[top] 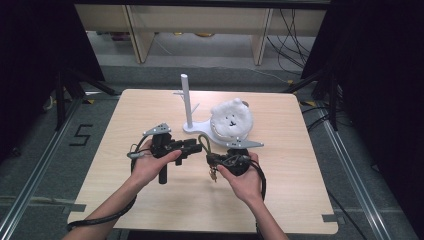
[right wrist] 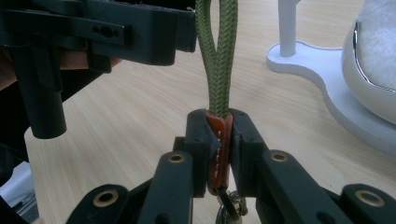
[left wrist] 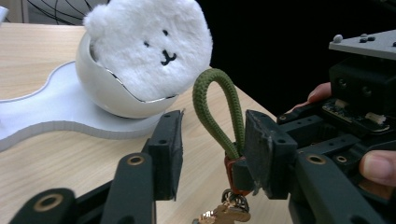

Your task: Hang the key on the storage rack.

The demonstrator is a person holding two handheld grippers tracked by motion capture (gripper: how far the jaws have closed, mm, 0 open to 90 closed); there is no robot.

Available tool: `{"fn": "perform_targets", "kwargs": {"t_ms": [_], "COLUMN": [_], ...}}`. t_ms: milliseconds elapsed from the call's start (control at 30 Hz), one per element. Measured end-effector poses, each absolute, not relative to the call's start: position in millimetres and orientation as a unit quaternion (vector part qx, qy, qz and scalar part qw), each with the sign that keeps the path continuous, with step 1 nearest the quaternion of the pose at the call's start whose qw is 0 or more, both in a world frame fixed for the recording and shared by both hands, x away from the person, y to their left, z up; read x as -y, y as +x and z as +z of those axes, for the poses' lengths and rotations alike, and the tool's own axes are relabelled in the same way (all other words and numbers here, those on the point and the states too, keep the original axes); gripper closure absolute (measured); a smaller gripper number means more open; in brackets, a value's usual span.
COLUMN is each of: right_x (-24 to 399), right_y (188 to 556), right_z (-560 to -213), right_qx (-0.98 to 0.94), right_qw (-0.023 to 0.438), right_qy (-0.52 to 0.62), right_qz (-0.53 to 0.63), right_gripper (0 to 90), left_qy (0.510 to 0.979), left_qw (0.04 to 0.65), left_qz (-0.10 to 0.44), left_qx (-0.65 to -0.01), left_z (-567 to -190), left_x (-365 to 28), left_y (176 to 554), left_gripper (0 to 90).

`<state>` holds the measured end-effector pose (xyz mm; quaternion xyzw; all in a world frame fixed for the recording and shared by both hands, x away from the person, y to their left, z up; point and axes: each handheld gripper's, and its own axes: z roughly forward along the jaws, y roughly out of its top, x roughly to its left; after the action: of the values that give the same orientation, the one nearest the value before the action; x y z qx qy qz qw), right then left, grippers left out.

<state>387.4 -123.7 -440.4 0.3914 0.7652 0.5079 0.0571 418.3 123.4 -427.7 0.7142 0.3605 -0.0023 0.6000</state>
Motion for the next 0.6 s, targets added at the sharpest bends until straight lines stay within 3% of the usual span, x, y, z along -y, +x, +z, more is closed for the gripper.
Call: {"fn": "perform_targets", "kwargs": {"t_ms": [600], "right_x": [122.0], "right_y": [383.9], "right_z": [-438.8], "right_qx": [-0.759], "right_qw": [0.056], "right_qy": [0.39], "right_qz": [0.518], "right_gripper": [80.0], "left_qy": [0.705], "left_qw": [0.61], "left_qz": [-0.026], "left_qx": [-0.362], "left_z": [-432.2], "left_x": [-119.5], "left_y": [420.8], "left_gripper": [77.5]}}
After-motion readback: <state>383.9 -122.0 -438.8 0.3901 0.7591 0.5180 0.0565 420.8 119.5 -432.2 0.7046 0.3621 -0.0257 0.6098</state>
